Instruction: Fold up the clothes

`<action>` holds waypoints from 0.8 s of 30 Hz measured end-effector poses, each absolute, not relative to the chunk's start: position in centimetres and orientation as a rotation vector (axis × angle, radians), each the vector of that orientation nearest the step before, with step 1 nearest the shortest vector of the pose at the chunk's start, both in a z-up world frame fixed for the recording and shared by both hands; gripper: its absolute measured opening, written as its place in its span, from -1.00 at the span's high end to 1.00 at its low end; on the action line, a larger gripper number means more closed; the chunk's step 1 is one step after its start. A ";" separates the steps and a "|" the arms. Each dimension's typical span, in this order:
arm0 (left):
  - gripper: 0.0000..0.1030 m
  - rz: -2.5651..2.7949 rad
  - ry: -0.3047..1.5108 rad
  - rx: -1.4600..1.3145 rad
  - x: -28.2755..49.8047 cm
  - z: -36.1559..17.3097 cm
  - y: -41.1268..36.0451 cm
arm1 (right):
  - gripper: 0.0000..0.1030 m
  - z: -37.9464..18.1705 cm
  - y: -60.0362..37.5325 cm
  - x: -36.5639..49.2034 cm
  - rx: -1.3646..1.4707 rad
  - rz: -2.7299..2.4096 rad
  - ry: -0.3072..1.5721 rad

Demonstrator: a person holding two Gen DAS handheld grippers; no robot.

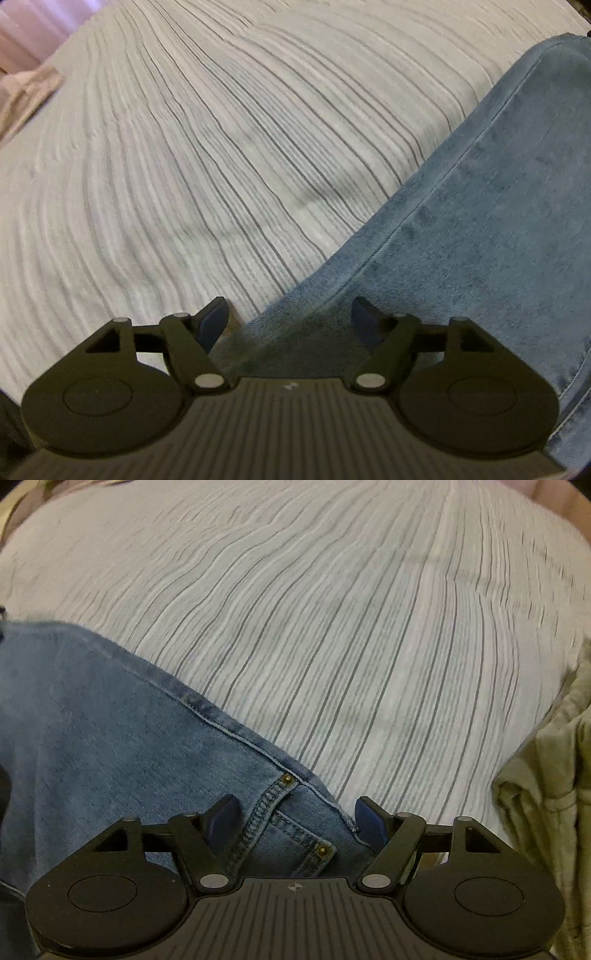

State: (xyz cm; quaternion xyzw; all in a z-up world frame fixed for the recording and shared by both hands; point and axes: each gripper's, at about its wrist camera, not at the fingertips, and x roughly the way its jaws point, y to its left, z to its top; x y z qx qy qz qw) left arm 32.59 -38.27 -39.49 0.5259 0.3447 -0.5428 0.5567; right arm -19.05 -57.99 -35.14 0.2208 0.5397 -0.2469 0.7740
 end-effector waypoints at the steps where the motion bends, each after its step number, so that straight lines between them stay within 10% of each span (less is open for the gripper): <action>1: -0.26 -1.293 0.826 1.238 32.7 -39.8 -38.2 | -0.39 -35.2 -58.3 -19.4 0.504 -0.525 1.162; 5: 0.68 -1.361 0.803 1.256 32.0 -39.9 -37.4 | 0.48 -35.1 -58.6 -20.5 0.502 -0.523 1.182; 7: 0.79 -1.370 0.733 1.294 31.2 -39.4 -36.8 | 0.86 -34.0 -58.3 -21.3 0.471 -0.541 1.169; 19: 0.85 -1.345 0.395 1.166 29.5 -28.8 -39.0 | 0.88 -25.1 -53.7 -26.3 0.264 -0.774 1.000; 24: 0.49 -1.164 0.444 1.278 28.4 -31.1 -45.0 | 0.60 -27.4 -55.7 -24.8 0.266 -0.932 1.060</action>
